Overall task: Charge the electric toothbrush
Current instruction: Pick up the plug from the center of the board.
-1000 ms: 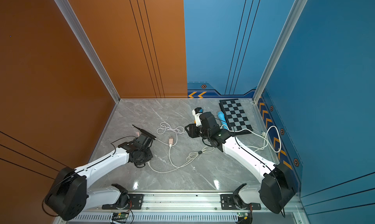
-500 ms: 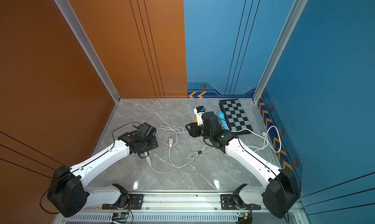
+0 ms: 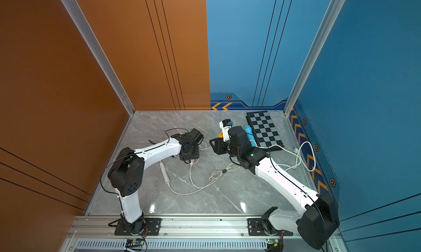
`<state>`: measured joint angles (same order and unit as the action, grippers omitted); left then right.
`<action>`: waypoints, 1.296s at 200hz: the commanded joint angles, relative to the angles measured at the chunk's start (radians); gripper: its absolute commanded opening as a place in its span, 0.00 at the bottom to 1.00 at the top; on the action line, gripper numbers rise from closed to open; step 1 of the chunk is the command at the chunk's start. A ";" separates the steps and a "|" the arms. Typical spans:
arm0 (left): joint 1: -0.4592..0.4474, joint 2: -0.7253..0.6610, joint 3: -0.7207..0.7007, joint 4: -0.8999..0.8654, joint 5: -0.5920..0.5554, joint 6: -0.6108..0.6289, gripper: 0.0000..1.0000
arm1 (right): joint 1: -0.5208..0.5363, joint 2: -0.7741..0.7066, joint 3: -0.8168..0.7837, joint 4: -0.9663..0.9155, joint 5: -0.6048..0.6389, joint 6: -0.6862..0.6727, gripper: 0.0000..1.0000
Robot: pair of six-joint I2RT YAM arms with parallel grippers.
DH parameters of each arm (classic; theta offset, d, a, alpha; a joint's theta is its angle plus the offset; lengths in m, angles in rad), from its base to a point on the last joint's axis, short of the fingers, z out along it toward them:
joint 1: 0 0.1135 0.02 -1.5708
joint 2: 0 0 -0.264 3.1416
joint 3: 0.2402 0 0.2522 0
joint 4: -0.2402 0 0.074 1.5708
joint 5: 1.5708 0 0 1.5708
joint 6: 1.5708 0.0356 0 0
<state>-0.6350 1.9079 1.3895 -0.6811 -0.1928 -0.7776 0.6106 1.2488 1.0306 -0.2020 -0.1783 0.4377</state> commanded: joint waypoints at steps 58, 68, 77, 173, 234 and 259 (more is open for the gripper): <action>0.027 0.044 -0.005 -0.033 0.009 0.023 0.17 | -0.002 -0.026 -0.015 -0.008 0.013 0.001 0.51; 0.036 0.009 -0.017 -0.035 -0.023 0.031 0.16 | -0.002 -0.027 -0.015 -0.008 0.012 0.002 0.51; 0.045 -0.038 -0.028 -0.038 -0.067 0.041 0.15 | -0.001 -0.030 -0.019 -0.007 0.014 0.003 0.52; 0.127 -0.399 -0.028 0.252 0.326 -0.161 0.00 | -0.076 0.018 -0.093 0.322 -0.139 0.189 0.53; 0.175 -0.396 -0.160 1.041 0.560 -0.407 0.00 | -0.143 0.144 -0.101 0.733 -0.352 0.491 0.63; 0.159 -0.353 -0.152 1.214 0.575 -0.480 0.00 | -0.141 0.132 -0.112 0.834 -0.307 0.579 0.74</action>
<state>-0.4660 1.5295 1.2392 0.1913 0.2989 -1.1492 0.4671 1.3949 0.9272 0.4179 -0.4610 0.8654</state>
